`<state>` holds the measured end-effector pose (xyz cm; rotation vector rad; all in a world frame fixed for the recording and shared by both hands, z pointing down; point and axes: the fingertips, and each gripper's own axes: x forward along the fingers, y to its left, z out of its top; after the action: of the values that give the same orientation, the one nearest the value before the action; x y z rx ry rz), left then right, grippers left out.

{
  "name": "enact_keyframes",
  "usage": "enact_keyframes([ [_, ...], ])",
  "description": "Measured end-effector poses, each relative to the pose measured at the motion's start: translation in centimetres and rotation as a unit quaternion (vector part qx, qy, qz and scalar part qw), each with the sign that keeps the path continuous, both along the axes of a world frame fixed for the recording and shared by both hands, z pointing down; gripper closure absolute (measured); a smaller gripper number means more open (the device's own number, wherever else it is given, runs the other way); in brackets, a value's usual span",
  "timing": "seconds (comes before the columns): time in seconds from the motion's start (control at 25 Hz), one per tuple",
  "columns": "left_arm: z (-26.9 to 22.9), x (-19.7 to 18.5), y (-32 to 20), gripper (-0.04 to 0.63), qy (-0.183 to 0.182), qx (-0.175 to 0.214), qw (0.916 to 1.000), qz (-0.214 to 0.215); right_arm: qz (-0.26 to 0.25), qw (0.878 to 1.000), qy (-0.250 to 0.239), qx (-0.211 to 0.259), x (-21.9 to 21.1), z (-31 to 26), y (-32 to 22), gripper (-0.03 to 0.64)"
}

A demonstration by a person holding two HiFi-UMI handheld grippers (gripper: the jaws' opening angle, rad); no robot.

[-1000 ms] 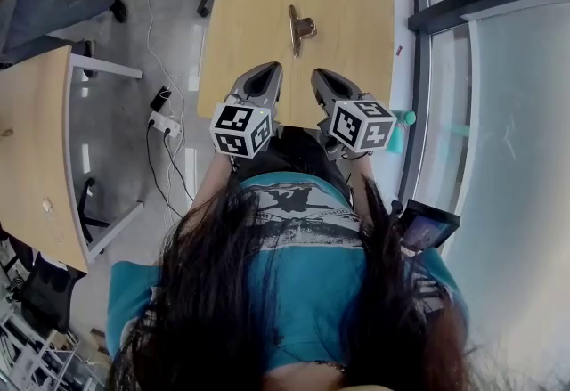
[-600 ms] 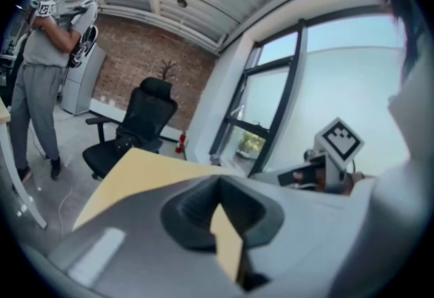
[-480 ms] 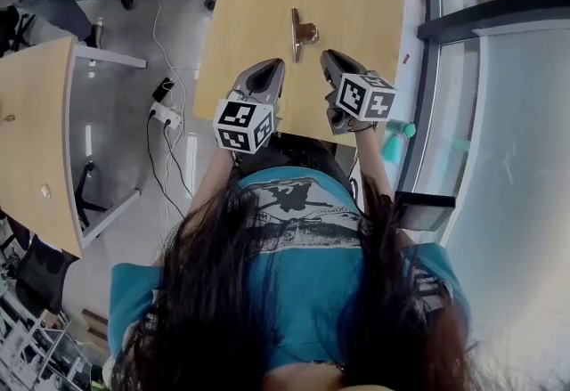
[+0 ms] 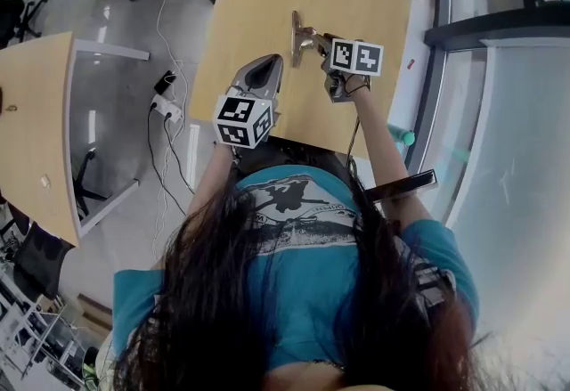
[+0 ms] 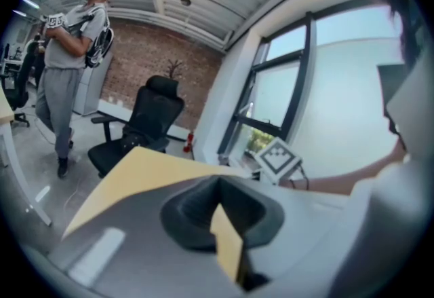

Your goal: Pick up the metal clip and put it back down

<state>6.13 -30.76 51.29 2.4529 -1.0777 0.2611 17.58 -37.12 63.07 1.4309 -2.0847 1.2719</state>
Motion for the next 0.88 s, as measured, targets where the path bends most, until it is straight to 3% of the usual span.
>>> enact_keyframes([
  [0.08, 0.2, 0.1, 0.0, 0.592, -0.003, -0.002, 1.0, -0.006, -0.005, 1.0, -0.007, -0.024, -0.2, 1.9, -0.6, 0.494],
  [0.28, 0.5, -0.4, 0.0, 0.592, -0.009, -0.008, 0.9997, -0.022, -0.016, 0.997, 0.013, -0.078, -0.5, 6.2, -1.3, 0.486],
  [0.6, 1.2, -3.1, 0.2, 0.592, -0.016, -0.022, 0.9978, -0.06, -0.006, 0.995, -0.013, -0.102, -2.5, 8.1, -2.3, 0.485],
  [0.72, 1.1, -4.1, 0.2, 0.593, -0.017, -0.022, 0.9971, -0.07, 0.007, 0.992, -0.047, -0.114, -3.1, 8.4, -2.4, 0.49],
  [0.88, 1.0, -4.7, 0.2, 0.592, -0.017, -0.023, 0.9966, -0.078, 0.062, 0.981, -0.121, -0.138, -2.9, 8.7, -2.1, 0.517],
])
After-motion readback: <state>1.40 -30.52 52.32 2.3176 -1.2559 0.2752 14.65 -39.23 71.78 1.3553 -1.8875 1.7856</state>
